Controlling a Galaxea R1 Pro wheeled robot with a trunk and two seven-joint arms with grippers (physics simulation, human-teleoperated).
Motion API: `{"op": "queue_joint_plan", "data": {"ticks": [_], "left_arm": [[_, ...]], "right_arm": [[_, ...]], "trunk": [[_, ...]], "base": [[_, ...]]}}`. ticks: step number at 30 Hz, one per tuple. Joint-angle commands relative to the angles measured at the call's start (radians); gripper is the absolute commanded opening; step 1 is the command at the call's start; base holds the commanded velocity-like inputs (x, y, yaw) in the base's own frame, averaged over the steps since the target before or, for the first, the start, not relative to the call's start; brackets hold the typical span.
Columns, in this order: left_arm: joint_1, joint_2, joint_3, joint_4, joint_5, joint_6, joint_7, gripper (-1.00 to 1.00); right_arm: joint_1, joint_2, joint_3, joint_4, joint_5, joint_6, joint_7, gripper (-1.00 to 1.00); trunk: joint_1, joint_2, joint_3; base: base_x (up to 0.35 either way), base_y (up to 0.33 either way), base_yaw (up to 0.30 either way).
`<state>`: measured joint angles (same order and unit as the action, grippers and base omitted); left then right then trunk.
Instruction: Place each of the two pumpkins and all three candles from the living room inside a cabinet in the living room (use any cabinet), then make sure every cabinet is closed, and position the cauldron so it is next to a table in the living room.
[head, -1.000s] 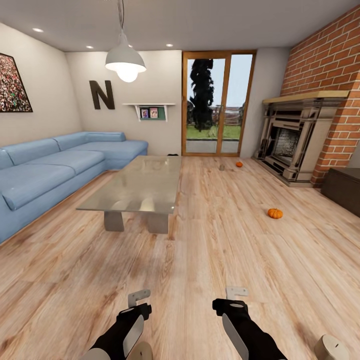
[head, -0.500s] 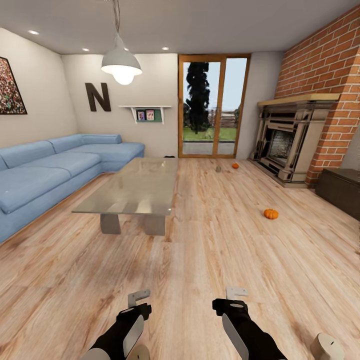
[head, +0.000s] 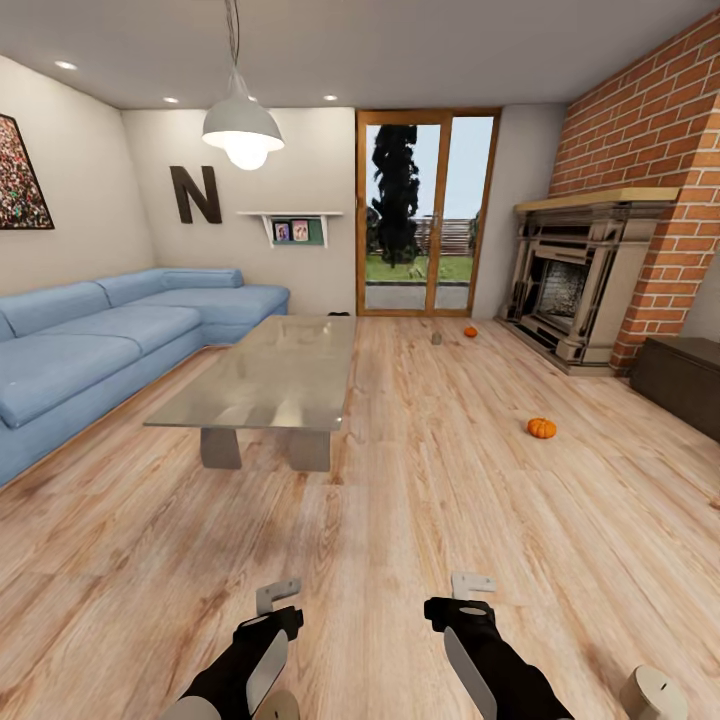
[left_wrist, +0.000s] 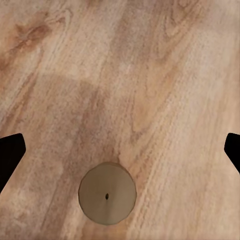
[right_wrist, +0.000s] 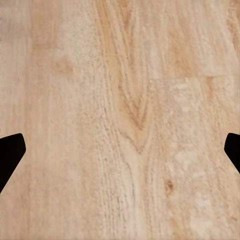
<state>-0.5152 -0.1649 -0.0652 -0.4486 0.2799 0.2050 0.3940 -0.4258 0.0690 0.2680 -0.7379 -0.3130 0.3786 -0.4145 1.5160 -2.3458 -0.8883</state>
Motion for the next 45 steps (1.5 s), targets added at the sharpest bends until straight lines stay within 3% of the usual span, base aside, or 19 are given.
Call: {"op": "queue_joint_plan", "data": {"ticks": [1, 11, 16, 19, 20, 21, 24, 25, 27, 29, 32, 34, 37, 38, 41, 43, 45], "left_arm": [[0.000, 0.001, -0.007, -0.002, 0.007, 0.005, 0.008, 1.00], [0.000, -0.002, -0.010, 0.002, 0.007, 0.008, 0.006, 1.00], [0.000, -0.001, -0.014, 0.004, 0.004, 0.023, 0.009, 1.00], [-0.001, 0.001, -0.014, -0.023, 0.003, 0.152, 0.014, 1.00], [-0.002, 0.002, -0.014, -0.063, 0.002, 0.245, 0.022, 1.00], [-0.003, 0.004, -0.013, -0.146, 0.002, 0.390, 0.046, 1.00], [-0.008, 0.005, -0.011, -0.254, 0.002, 0.558, 0.102, 1.00], [-0.022, 0.006, -0.011, -0.287, 0.002, 0.626, 0.132, 1.00], [-0.092, 0.014, -0.003, -0.250, 0.003, 0.726, 0.176, 1.00], [-0.153, 0.025, 0.005, -0.165, 0.007, 0.758, 0.188, 1.00], [-0.202, 0.031, 0.009, -0.092, 0.016, 0.775, 0.191, 1.00], [-0.249, 0.033, 0.012, -0.029, 0.029, 0.788, 0.191, 1.00], [-0.265, 0.032, 0.013, 0.001, 0.033, 0.793, 0.190, 1.00], [-0.268, 0.030, 0.014, 0.008, 0.035, 0.793, 0.189, 1.00], [-0.270, 0.023, 0.017, 0.012, 0.044, 0.790, 0.188, 1.00], [-0.271, 0.012, 0.018, 0.013, 0.067, 0.778, 0.188, 1.00], [-0.271, 0.004, 0.018, 0.014, 0.094, 0.757, 0.188, 1.00]], "right_arm": [[-0.001, -0.001, 0.004, -0.001, -0.009, 0.003, -0.009, 1.00], [-0.003, -0.005, 0.003, -0.017, -0.005, 0.007, -0.014, 1.00], [-0.049, -0.051, 0.002, -0.091, -0.002, 0.072, -0.048, 1.00], [-0.078, -0.071, 0.001, -0.136, -0.003, 0.162, -0.058, 1.00], [-0.084, -0.075, -0.001, -0.157, -0.002, 0.194, -0.060, 1.00], [-0.089, -0.078, -0.006, -0.190, -0.002, 0.235, -0.062, 1.00], [-0.092, -0.080, -0.015, -0.231, -0.002, 0.294, -0.063, 1.00], [-0.093, -0.080, -0.020, -0.253, -0.002, 0.329, -0.064, 1.00], [-0.094, -0.080, -0.032, -0.319, -0.002, 0.425, -0.063, 1.00], [-0.102, -0.080, -0.036, -0.357, -0.002, 0.492, -0.063, 1.00], [-0.128, -0.080, -0.039, -0.376, 0.000, 0.545, -0.063, 1.00], [-0.185, -0.086, -0.041, -0.386, 0.002, 0.604, -0.062, 1.00], [-0.248, -0.116, -0.041, -0.354, 0.004, 0.638, -0.059, 1.00], [-0.306, -0.134, -0.039, -0.304, 0.005, 0.647, -0.058, 1.00], [-0.389, -0.170, -0.039, -0.223, 0.005, 0.652, -0.051, 1.00], [-0.454, -0.208, -0.039, -0.153, 0.005, 0.654, -0.025, 1.00], [-0.508, -0.227, -0.039, -0.122, 0.006, 0.655, -0.005, 1.00]], "trunk": [[0.000, 0.000, -0.001], [0.000, 0.000, -0.001], [0.000, 0.000, -0.001], [0.000, 0.000, -0.001], [0.000, 0.000, -0.001], [0.000, 0.000, -0.001], [0.000, 0.000, -0.001], [0.000, 0.000, -0.001], [0.000, 0.000, -0.001], [0.000, 0.000, -0.001], [0.000, 0.000, -0.001], [0.000, 0.000, -0.001], [0.000, 0.000, -0.001], [0.000, 0.000, -0.001], [0.000, 0.000, -0.001], [0.000, 0.000, -0.001], [0.000, 0.000, -0.001]], "base": [[0.000, 0.000, 0.000], [0.000, 0.000, 0.000], [0.000, 0.000, 0.000], [0.000, 0.000, 0.000], [0.000, 0.000, 0.000], [0.000, 0.000, 0.000], [0.000, 0.000, 0.000], [0.000, 0.000, 0.000], [0.000, 0.000, 0.000], [0.000, 0.000, 0.000], [0.000, 0.000, 0.000], [0.000, 0.000, 0.000], [0.000, 0.000, 0.000], [0.000, 0.000, 0.000], [0.000, 0.000, 0.000], [0.000, 0.000, 0.000], [0.000, 0.000, 0.000]]}}
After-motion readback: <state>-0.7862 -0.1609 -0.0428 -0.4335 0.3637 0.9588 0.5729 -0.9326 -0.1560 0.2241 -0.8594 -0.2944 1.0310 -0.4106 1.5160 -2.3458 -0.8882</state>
